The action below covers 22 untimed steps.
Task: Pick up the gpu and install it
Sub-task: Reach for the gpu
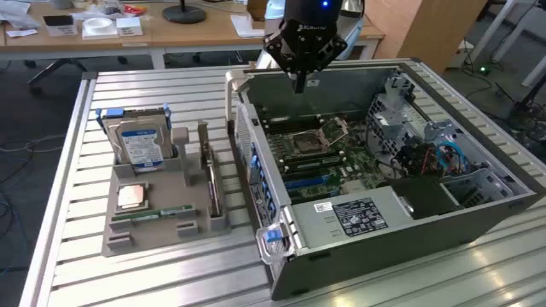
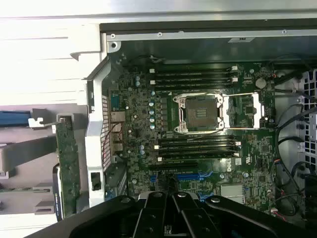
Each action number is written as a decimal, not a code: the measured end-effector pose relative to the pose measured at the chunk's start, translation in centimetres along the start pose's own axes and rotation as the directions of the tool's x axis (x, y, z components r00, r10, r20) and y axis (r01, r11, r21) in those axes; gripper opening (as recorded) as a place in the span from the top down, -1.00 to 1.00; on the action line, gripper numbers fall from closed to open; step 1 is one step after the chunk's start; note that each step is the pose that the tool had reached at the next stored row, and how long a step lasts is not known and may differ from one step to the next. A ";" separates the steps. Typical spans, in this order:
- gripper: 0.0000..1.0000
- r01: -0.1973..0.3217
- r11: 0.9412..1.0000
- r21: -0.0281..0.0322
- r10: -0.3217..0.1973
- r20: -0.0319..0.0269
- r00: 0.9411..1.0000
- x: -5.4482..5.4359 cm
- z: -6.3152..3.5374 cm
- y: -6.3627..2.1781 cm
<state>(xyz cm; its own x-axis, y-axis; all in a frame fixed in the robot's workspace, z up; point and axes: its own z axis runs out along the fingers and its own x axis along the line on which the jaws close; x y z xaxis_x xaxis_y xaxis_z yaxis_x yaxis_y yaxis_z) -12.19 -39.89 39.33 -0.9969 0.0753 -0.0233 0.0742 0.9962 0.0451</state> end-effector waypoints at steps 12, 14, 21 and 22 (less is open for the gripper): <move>0.79 0.000 1.000 0.000 0.000 0.000 1.000 0.4 -0.01 -0.03; 0.79 0.000 1.000 0.000 0.000 0.000 1.000 0.6 -0.02 -0.04; 0.79 0.000 1.000 0.000 0.000 0.000 1.000 1.3 -0.04 -0.10; 0.79 0.000 1.000 0.000 0.000 0.000 1.000 1.4 -0.04 -0.10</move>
<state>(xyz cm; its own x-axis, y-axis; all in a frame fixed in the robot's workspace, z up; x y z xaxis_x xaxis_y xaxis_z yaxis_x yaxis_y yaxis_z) -13.56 -39.89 39.33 -0.9969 0.0753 -0.0233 0.0742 0.9962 0.0451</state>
